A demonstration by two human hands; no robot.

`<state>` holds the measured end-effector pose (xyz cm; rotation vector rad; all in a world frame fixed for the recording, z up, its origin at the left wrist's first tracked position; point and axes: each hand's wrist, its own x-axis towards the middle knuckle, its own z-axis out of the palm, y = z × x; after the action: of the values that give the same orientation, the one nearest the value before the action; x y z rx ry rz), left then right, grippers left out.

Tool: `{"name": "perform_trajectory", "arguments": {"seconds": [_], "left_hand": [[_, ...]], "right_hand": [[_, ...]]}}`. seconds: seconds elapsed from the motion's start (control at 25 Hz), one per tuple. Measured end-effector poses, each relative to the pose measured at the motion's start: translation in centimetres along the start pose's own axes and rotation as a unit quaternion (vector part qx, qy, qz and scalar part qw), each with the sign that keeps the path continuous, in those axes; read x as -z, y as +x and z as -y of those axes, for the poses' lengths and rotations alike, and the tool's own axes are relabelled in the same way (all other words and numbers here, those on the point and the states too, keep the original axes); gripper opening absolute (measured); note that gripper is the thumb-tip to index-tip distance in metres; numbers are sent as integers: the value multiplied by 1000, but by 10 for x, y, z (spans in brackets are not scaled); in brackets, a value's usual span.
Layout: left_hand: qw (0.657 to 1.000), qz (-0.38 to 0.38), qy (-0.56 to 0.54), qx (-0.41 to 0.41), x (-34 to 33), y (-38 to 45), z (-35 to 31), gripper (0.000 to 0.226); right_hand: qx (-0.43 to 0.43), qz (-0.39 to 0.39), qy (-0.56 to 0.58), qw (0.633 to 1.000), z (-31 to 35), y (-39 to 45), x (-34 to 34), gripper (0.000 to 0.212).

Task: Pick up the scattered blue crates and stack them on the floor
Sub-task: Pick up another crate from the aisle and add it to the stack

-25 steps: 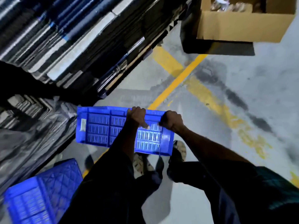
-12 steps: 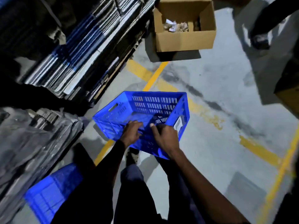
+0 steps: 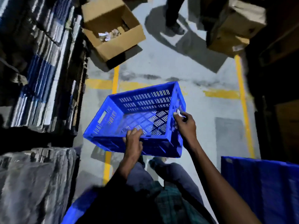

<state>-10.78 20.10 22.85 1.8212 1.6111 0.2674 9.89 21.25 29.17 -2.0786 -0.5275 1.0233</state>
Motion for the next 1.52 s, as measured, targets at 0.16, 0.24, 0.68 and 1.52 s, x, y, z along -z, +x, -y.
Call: {"name": "perform_trajectory", "arguments": {"seconds": [0.16, 0.24, 0.68, 1.52], "left_hand": [[996, 28, 57, -67, -18, -43, -32, 42], [993, 35, 72, -86, -27, -59, -46, 42], [935, 279, 18, -220, -103, -158, -89, 32], [913, 346, -31, -213, -245, -84, -277, 79]], "right_hand": [[-50, -70, -14, 996, -20, -22, 44, 56], [-68, -99, -24, 992, -36, -35, 64, 48], [-151, -180, -51, 971, -107, -134, 184, 39], [-131, -587, 238, 763, -134, -386, 291, 20]]}}
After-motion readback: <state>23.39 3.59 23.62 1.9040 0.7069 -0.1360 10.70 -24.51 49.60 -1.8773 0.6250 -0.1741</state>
